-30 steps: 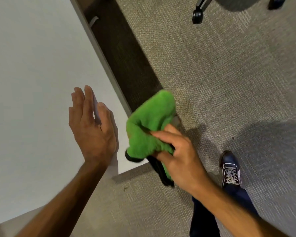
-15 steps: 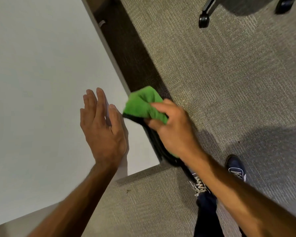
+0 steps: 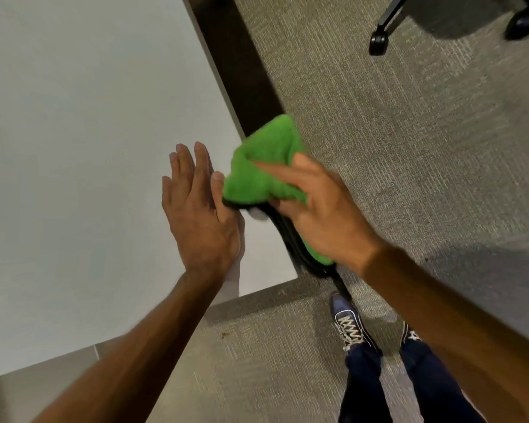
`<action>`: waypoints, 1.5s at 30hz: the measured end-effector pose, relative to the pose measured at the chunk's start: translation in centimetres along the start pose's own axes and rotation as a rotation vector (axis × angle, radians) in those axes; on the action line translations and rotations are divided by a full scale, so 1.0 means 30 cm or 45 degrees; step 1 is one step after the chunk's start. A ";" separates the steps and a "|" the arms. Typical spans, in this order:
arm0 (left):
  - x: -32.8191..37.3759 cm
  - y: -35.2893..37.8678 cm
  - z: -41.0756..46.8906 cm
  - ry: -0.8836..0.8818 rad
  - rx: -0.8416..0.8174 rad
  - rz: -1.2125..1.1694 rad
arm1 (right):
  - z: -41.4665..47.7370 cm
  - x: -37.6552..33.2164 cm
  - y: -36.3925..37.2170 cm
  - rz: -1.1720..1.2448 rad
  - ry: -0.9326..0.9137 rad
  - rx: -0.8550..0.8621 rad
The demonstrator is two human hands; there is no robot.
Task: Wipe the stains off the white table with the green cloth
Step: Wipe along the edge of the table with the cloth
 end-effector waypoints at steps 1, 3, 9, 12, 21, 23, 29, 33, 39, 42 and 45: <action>0.001 0.001 -0.001 -0.006 0.011 -0.013 | -0.073 0.007 0.001 -0.036 0.014 -0.049; 0.002 0.004 -0.001 -0.043 0.024 -0.034 | -0.217 0.023 0.002 -0.160 -0.013 -0.072; -0.009 0.015 0.000 -0.043 0.026 -0.020 | -0.383 0.053 0.023 -0.200 0.001 -0.033; -0.006 0.012 0.000 -0.042 0.026 -0.017 | -0.371 0.051 0.038 -0.318 -0.016 0.000; 0.005 -0.004 -0.004 -0.016 0.006 0.002 | -0.132 0.024 0.040 -0.292 -0.066 0.123; 0.003 -0.003 -0.008 0.003 0.008 0.027 | 0.009 0.001 0.034 -0.321 -0.097 0.126; 0.014 -0.005 -0.005 -0.048 0.008 0.029 | 0.374 -0.067 0.032 -0.346 -0.175 0.162; 0.015 -0.005 -0.005 -0.050 0.018 0.023 | 0.381 -0.077 0.026 -0.372 -0.157 0.128; 0.009 -0.003 -0.006 -0.029 0.018 0.039 | 0.141 -0.042 0.039 -0.326 -0.120 0.139; -0.005 -0.002 -0.009 0.057 0.007 0.075 | -0.020 -0.025 0.049 -0.323 -0.062 0.134; -0.003 -0.001 -0.005 0.029 0.009 0.063 | -0.166 -0.007 0.064 -0.330 0.039 0.135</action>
Point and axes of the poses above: each hand's wrist, its own z-axis towards the middle knuckle, its own y-axis out of the palm, x = y × z, the point moved 2 cm from there along z, towards the middle knuckle, and after that the axes turned 14 degrees about z, right-handed, at the moved point
